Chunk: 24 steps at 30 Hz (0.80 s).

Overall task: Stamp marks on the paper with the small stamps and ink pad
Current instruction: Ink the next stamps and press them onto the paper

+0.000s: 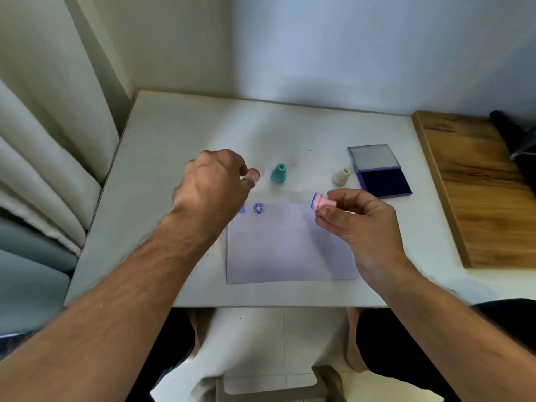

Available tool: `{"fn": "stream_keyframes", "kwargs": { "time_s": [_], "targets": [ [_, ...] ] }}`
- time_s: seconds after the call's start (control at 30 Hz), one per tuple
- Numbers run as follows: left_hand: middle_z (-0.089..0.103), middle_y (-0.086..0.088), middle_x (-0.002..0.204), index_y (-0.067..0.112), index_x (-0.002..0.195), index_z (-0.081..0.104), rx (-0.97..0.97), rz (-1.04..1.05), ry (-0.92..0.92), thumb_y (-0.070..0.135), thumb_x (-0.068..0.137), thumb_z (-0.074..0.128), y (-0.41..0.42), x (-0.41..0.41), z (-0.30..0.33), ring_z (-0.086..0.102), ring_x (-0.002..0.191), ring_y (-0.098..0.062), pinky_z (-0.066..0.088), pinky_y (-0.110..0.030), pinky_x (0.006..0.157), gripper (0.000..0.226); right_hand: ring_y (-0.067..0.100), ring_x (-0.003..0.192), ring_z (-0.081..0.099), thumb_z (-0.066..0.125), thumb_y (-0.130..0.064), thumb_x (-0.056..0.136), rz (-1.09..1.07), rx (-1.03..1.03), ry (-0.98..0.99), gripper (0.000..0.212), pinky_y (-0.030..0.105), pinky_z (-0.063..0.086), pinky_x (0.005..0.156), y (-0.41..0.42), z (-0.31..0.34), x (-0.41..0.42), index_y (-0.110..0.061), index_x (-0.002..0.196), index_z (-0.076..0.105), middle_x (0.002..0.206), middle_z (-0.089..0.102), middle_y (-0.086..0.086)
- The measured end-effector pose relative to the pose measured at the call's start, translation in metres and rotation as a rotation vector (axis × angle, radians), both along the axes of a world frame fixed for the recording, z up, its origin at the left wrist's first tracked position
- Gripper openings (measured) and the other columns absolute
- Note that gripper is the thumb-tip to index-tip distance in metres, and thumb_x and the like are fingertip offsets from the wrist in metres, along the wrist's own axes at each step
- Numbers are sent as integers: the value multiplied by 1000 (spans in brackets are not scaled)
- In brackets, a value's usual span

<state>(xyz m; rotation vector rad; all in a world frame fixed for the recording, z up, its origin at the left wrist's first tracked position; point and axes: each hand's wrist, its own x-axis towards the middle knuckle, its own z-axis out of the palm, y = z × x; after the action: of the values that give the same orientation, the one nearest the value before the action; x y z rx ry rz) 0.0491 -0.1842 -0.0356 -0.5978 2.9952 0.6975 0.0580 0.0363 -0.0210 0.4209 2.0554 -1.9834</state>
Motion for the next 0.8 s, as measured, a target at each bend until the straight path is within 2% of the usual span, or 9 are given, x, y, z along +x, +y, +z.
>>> {"fn": "stream_keyframes", "kwargs": {
  "time_s": [0.13, 0.3, 0.5, 0.63, 0.73, 0.8],
  "targets": [
    [70, 2, 104, 27, 112, 69, 5, -6, 70, 54, 85, 63, 2, -9, -7, 65, 94, -22, 57, -39, 79, 38, 25, 83, 74, 73, 3, 81, 11, -107, -75, 20, 28, 61, 72, -1, 0, -5, -3, 99, 73, 94, 76, 16],
    [68, -2, 114, 22, 122, 66, -39, -43, 69, 40, 90, 60, 9, -20, -19, 64, 103, -24, 47, -29, 81, 37, 24, 72, 73, 73, -3, 83, 50, -132, -116, 20, 28, 61, 68, 1, -6, -11, -2, 103, 73, 90, 77, 13],
    [67, -6, 105, 20, 117, 69, -78, -101, 25, 30, 90, 61, 17, -25, -23, 62, 98, -27, 41, -27, 77, 29, 21, 63, 70, 74, -7, 83, 66, -154, -133, 17, 25, 59, 60, 2, -11, -21, -4, 99, 74, 79, 75, 11],
    [65, -9, 102, 17, 110, 72, -109, -132, 38, 26, 92, 59, 18, -25, -24, 63, 94, -30, 48, -33, 79, 23, 22, 64, 71, 74, -6, 83, 78, -160, -137, 16, 26, 59, 60, 2, -14, -24, -6, 99, 74, 74, 75, 7],
    [64, -9, 107, 21, 117, 71, -90, -110, 72, 28, 94, 56, 18, -24, -25, 63, 95, -29, 47, -32, 81, 29, 22, 64, 71, 74, -6, 83, 85, -164, -140, 17, 27, 60, 59, 2, -15, -24, -6, 100, 74, 75, 75, 7],
    [65, -5, 109, 24, 118, 71, -16, -31, 156, 31, 91, 56, 19, -23, -21, 66, 89, -22, 48, -27, 83, 32, 22, 64, 71, 73, -4, 83, 86, -176, -131, 17, 26, 59, 58, 1, -14, -24, -6, 100, 74, 75, 75, 8]
  ]
}}
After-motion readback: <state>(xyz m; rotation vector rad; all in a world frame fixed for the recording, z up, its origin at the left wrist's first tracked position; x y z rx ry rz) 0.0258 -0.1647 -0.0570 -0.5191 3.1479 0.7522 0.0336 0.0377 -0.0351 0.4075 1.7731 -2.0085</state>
